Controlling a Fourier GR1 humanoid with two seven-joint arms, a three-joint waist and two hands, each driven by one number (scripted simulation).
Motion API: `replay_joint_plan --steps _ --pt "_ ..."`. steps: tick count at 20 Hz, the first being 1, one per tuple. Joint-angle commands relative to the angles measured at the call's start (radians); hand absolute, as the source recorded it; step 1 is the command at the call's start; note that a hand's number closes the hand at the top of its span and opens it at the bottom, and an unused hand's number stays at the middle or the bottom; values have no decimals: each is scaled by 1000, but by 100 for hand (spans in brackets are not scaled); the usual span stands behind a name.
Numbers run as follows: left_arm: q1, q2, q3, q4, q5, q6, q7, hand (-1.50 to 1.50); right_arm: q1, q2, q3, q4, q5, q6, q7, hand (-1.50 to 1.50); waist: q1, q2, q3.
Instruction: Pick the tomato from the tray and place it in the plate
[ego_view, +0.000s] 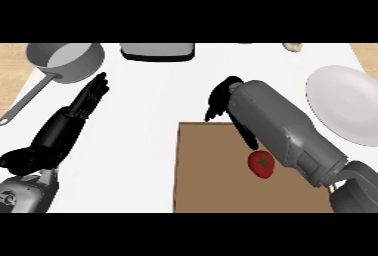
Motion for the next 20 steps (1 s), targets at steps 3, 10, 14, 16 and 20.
replay_joint_plan --steps 3,10,14,16,20 --pt "14 0 30 -23 17 -22 5 0 35 26 66 1 57 107 -100 -150 4 -1 0" --pt "10 -16 17 -29 -21 -21 32 0 81 11 143 -20 108 116 -156 -150 -2 -4 0" --pt "-1 -5 63 14 -10 -41 6 0 151 -31 202 -65 143 79 -198 -150 -11 -4 0" --pt "-28 -27 56 17 -16 -27 23 0 155 -38 218 -79 139 91 -221 -150 -13 -3 0" --pt "-1 -45 41 48 -34 -34 -27 0 202 -65 277 -105 148 79 -224 -150 -12 -1 0"
